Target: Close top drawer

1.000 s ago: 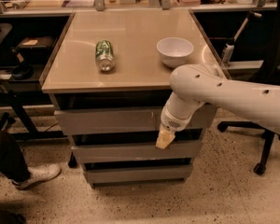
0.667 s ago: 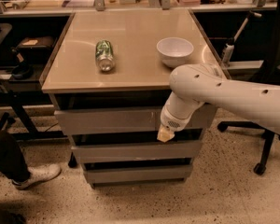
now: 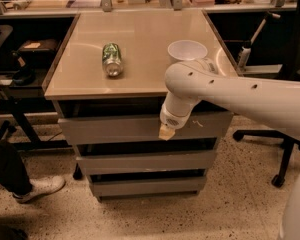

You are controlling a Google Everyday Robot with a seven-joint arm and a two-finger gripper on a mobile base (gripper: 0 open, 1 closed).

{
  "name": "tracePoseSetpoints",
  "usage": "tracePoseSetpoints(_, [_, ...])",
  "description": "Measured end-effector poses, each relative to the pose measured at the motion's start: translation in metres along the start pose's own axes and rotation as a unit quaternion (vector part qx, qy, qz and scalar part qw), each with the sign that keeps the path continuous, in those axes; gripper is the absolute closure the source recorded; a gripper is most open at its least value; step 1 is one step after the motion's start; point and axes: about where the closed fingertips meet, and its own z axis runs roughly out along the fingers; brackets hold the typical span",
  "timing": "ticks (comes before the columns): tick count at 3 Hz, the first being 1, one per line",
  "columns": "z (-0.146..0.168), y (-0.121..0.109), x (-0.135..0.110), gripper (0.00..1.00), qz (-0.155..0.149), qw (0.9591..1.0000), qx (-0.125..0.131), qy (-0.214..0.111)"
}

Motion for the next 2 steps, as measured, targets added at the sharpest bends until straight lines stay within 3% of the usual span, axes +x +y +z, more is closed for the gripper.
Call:
tracePoseSetpoints(1, [-0.0001,-0.0002,-0.0005,1.00,0.000,1.0000,0.000,0.000])
tracePoseSetpoints(2, [0.0000,-0.0002,-0.0005,0.81,0.000,1.0000,0.000,0.000])
